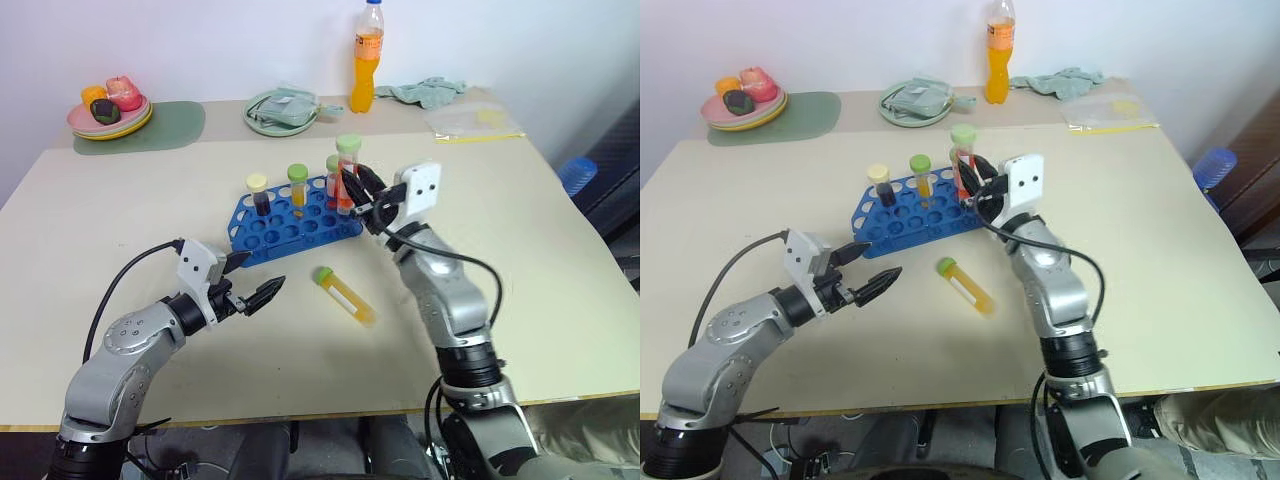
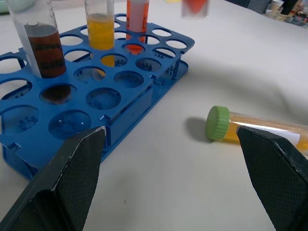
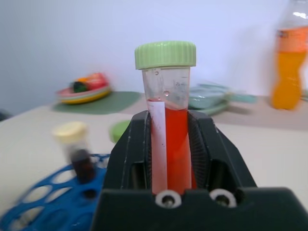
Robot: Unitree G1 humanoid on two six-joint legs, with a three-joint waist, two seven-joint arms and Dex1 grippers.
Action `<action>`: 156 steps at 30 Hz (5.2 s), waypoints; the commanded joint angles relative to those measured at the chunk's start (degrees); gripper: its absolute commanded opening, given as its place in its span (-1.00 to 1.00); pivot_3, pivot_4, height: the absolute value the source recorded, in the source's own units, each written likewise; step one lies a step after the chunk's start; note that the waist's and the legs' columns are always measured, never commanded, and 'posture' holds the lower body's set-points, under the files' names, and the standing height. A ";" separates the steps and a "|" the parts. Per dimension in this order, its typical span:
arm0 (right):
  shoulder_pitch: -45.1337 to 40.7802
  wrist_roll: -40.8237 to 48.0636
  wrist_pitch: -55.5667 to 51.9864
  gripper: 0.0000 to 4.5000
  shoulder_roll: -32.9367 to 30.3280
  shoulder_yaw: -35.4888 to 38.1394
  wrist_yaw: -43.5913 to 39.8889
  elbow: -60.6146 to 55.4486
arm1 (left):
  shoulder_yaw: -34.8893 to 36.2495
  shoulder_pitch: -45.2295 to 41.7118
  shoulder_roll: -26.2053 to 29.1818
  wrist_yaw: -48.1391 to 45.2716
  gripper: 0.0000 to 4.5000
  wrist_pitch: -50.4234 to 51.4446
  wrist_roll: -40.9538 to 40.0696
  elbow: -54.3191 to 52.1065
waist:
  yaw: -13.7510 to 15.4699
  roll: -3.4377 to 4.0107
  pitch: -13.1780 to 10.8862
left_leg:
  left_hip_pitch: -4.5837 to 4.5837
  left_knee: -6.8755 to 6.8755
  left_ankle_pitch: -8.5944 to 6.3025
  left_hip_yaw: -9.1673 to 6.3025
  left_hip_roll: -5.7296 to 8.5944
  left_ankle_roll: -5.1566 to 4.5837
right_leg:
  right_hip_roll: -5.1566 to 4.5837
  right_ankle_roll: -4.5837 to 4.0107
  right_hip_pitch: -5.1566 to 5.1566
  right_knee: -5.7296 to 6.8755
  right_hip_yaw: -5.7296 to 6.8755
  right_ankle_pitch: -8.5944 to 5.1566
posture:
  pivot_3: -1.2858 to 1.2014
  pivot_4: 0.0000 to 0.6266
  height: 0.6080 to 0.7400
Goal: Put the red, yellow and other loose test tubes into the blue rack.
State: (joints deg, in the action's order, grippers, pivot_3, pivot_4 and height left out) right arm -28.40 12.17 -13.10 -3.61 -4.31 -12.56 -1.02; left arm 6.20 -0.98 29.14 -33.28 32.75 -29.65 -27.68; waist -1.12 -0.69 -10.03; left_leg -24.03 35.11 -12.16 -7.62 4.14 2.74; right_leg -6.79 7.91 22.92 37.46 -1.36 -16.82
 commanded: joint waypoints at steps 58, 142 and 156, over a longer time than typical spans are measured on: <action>-4.57 30.24 -71.04 0.99 -29.05 7.86 -12.18 -30.00 | 0.61 3.61 10.00 -11.32 1.00 -4.65 0.27 0.40 | -0.39 0.22 -0.07 | 0.17 -0.05 -0.07 0.05 -0.09 -0.12 | 0.01 -0.09 -0.13 -0.04 -0.05 -0.03 | 0.03 -0.52 1.00; -7.00 -7.54 18.73 -0.68 5.60 -8.45 -4.27 20.31 | 3.06 5.50 2.10 -5.89 1.00 -6.80 1.00 0.74 | -1.36 0.17 -0.03 | 0.10 -0.12 0.02 -0.09 -0.05 0.02 | 0.08 -0.06 0.02 0.04 -0.03 0.03 | 0.03 -0.52 1.00; -6.13 -7.31 19.45 0.21 6.47 -7.06 -5.91 20.86 | 2.96 5.34 2.28 -5.88 1.00 -6.94 0.93 1.00 | -1.38 0.17 -0.02 | 0.11 -0.12 0.02 -0.10 -0.04 0.03 | 0.08 -0.06 0.02 0.05 -0.04 0.03 | 0.03 -0.52 1.00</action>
State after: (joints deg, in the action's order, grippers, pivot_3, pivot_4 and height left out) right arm -34.31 4.67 5.34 1.75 -11.90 -18.36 21.33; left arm 8.68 4.73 31.31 -39.25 26.66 -28.23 -24.96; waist -2.50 -0.51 -10.05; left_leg -23.92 35.00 -12.14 -7.72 4.10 2.76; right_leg -6.71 7.86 22.94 37.51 -1.40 -16.79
